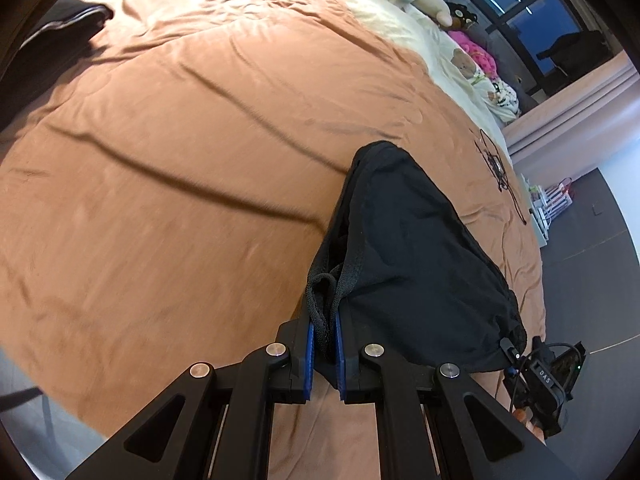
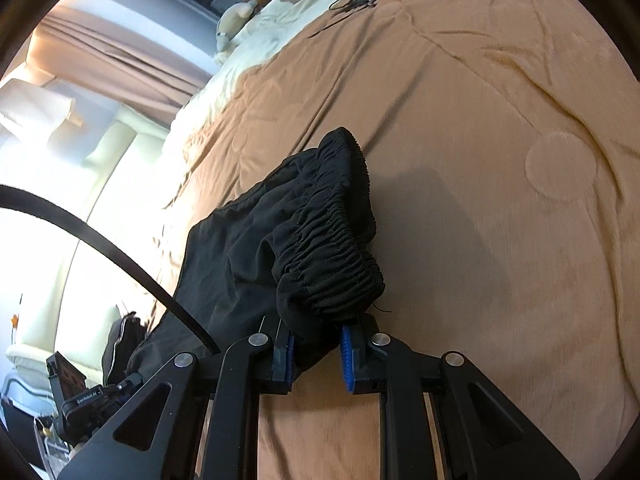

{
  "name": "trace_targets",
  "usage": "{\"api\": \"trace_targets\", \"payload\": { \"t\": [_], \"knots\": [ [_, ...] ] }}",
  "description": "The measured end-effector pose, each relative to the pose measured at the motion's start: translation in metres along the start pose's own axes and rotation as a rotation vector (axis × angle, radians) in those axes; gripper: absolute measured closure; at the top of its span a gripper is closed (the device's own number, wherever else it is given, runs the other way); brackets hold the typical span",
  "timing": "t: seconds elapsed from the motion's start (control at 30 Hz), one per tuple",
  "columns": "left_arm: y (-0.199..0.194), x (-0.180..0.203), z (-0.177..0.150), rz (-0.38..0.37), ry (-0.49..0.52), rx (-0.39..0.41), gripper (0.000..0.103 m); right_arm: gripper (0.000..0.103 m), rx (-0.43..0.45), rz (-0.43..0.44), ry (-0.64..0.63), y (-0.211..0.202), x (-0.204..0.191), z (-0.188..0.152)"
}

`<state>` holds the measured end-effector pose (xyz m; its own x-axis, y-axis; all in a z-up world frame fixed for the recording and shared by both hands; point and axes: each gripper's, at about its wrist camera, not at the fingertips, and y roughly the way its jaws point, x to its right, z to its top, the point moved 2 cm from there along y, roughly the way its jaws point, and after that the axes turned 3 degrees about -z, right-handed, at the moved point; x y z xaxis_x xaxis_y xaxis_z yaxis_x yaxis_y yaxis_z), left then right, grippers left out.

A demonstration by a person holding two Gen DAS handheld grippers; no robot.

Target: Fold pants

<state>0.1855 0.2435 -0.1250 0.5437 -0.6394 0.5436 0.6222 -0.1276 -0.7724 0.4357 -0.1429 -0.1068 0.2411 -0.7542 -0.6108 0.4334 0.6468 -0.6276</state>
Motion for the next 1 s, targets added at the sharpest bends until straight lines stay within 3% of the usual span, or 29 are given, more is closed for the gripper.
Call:
{"api": "trace_targets", "payload": {
  "t": [0.47,0.83,0.93,1.0],
  "knots": [
    [-0.019,-0.023,-0.045,0.041,-0.018,-0.046,0.094,0.088,-0.113,-0.001,-0.074,0.004,-0.006,0.017],
    [-0.009,-0.033,-0.067,0.076,-0.013,-0.180,0.088,0.088,-0.109,-0.081,-0.175,0.012,-0.017,0.052],
    [-0.015,-0.037,-0.067,0.093,0.022,-0.172,0.079,0.080,-0.123,-0.119,-0.170,0.020,-0.015,0.063],
    [-0.020,-0.038,-0.063,0.101,0.035,-0.153,0.071,0.066,-0.128,-0.150,-0.164,0.023,-0.011,0.068]
  ]
}}
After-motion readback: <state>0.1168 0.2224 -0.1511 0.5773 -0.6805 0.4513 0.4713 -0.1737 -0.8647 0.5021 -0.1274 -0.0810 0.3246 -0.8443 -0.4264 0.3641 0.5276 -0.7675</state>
